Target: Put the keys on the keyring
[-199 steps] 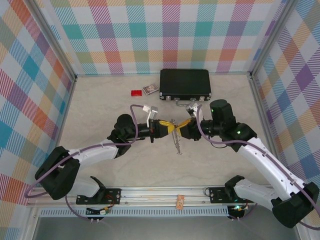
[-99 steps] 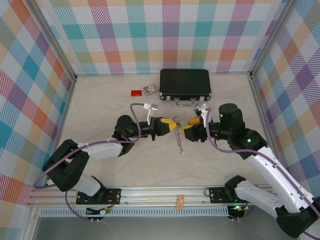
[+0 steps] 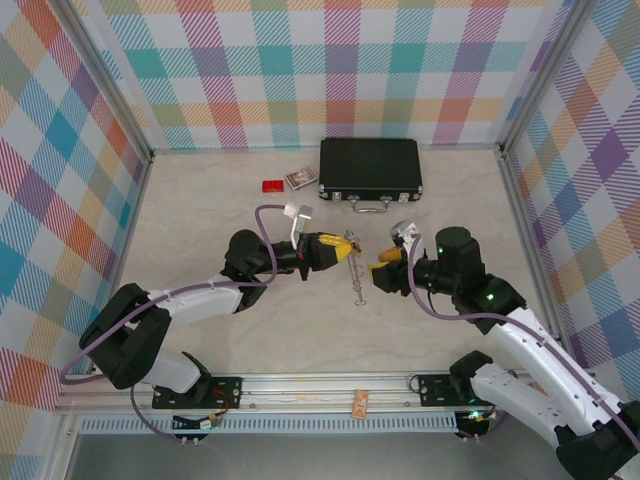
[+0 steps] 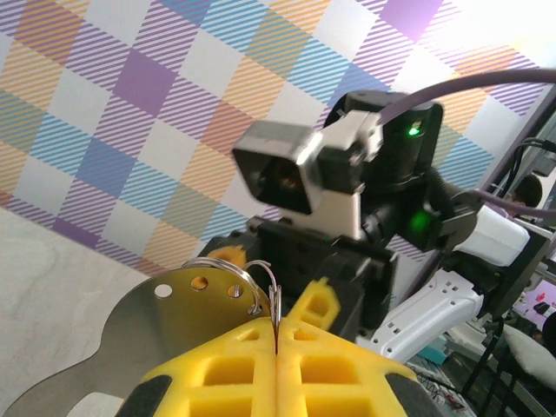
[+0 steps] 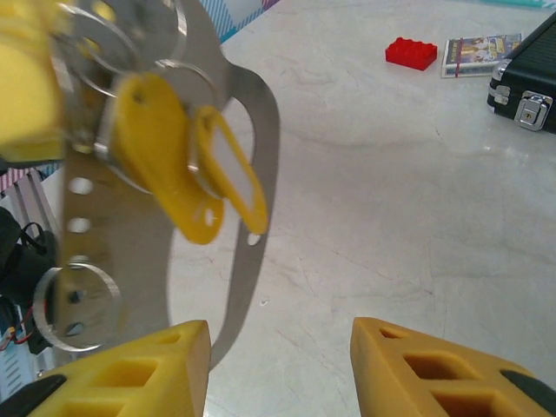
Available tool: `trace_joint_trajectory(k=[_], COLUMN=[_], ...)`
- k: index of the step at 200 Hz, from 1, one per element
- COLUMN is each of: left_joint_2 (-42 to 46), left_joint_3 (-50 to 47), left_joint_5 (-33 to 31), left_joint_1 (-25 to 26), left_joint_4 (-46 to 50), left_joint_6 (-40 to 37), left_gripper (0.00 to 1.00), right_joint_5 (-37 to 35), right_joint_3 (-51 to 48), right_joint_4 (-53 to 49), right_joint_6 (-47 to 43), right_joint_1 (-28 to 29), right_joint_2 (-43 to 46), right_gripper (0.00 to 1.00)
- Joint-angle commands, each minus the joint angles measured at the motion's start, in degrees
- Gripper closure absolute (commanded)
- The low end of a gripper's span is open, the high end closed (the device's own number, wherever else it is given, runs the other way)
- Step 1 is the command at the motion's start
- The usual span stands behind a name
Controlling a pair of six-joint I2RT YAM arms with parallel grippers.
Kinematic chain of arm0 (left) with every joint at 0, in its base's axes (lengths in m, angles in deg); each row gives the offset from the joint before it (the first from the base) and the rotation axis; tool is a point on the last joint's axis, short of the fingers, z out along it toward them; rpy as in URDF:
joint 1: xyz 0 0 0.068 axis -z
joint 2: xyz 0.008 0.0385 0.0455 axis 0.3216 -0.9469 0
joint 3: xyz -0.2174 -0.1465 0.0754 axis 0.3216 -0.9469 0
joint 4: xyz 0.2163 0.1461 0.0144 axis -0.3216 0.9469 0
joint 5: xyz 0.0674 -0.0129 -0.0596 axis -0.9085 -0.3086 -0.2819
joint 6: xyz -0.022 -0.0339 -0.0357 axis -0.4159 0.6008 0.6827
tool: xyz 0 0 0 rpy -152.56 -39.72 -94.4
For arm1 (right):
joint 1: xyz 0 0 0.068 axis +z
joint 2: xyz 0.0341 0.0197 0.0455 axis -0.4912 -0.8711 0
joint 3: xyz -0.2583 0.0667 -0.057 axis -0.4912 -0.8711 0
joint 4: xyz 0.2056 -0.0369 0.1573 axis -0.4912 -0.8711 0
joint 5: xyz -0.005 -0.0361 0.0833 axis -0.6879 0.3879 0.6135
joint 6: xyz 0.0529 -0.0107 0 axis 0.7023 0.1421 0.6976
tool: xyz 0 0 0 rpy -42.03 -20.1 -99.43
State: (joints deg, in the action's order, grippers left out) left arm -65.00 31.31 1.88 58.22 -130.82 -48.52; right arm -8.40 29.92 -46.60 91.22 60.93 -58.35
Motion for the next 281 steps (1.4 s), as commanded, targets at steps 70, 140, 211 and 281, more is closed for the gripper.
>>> trace_joint_trajectory(k=[70, 140, 211, 281], left_joint_2=[2.1, 1.6, 1.6, -0.1], left_joint_3=[1.3, 1.4, 1.2, 1.3], left_joint_5=[1.1, 1.0, 1.3, 2.6], left_joint_1=[0.6, 1.2, 1.2, 1.4], left_joint_4=[-2.2, -2.3, -2.9, -5.8], left_joint_6=[0.6, 0.9, 1.3, 3.4], left_gripper=[1.00, 1.00, 1.00, 1.00], right_joint_5=[5.4, 6.6, 3.5, 0.7], right_joint_3=[-8.0, -9.8, -8.8, -7.7], right_joint_4=[23.5, 31.1, 29.7, 26.8], right_joint_6=[-4.3, -5.6, -8.5, -11.0], right_joint_1=[-0.2, 1.1, 2.4, 2.5], right_joint_2=[0.3, -0.4, -0.3, 2.1], right_gripper=[0.55, 0.58, 0.76, 0.93])
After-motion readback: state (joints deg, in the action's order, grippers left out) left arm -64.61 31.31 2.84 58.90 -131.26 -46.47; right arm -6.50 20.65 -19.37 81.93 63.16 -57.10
